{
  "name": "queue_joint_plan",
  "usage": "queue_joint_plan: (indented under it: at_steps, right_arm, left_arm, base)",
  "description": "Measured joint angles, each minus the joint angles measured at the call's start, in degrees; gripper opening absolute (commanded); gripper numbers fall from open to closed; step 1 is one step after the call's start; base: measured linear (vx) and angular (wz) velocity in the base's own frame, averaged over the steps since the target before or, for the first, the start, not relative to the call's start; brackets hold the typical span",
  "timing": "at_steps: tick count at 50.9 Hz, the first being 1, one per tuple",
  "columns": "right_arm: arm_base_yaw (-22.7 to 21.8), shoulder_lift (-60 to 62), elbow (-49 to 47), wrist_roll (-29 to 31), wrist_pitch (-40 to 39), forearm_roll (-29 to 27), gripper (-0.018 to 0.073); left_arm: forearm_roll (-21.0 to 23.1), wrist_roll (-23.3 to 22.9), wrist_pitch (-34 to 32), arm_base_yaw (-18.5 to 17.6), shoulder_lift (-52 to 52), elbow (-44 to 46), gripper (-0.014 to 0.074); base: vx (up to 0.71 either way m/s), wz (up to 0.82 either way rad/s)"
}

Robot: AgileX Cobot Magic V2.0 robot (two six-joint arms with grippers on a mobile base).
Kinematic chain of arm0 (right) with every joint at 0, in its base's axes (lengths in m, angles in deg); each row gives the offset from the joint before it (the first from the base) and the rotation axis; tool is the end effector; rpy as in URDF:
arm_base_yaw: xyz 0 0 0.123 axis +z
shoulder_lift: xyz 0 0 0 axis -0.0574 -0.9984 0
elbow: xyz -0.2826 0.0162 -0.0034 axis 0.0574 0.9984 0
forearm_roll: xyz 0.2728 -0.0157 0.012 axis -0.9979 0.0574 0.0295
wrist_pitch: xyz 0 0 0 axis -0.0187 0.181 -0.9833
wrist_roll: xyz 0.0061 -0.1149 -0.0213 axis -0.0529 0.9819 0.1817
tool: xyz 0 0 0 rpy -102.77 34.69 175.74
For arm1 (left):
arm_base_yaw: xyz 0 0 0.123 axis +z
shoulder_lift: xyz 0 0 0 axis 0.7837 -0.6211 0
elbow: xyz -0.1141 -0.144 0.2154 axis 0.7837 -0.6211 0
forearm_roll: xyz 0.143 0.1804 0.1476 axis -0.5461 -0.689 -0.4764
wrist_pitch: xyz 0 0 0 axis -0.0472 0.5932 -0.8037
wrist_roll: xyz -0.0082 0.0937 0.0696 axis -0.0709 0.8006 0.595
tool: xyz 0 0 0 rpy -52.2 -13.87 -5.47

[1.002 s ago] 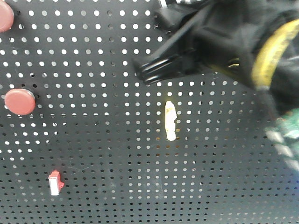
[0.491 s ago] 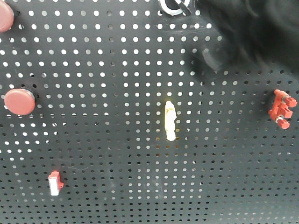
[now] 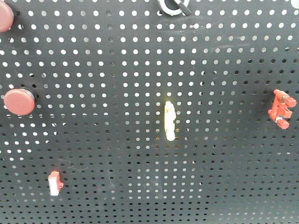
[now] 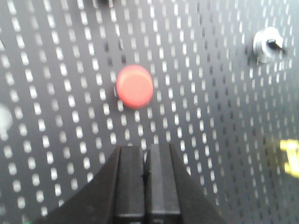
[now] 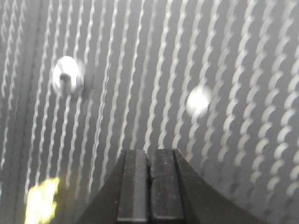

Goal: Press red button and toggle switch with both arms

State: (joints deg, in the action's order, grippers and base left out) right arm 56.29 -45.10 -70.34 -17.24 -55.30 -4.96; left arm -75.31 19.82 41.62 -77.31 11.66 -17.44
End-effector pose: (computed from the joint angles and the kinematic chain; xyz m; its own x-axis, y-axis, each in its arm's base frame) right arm 0.1270 0.0799 0.4763 0.3022 -0.0966 -0.9484 -0.3675 0.9061 -0.2094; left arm 0.1191 -0.0558 0.4572 0.3649 0.0546 -0.9294 0.3553 0.9146 0.1932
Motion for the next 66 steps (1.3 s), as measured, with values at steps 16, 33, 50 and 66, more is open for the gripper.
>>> queue_joint_plan:
  at_steps: [16, 33, 50, 66]
  right_arm:
    - [0.0, 0.0, 1.0, 0.0, -1.2, 0.1, -0.0003]
    - [0.0, 0.0, 1.0, 0.0, -1.4, 0.2, -0.0003]
    - [0.0, 0.0, 1.0, 0.0, -1.5, 0.2, -0.0003]
    - [0.0, 0.0, 1.0, 0.0, -1.6, 0.2, -0.0003]
  left_arm:
    - [0.0, 0.0, -0.5, 0.0, 0.0, 0.0, 0.0002]
    - [0.0, 0.0, -0.5, 0.0, 0.0, 0.0, 0.0002]
    - [0.0, 0.0, -0.5, 0.0, 0.0, 0.0, 0.0002]
    - [-1.1, 0.0, -0.4, 9.2, 8.4, -13.4, 0.0002]
  base:
    - [0.00, 0.00]
    - [0.00, 0.00]
    - [0.00, 0.00]
    - [0.00, 0.00]
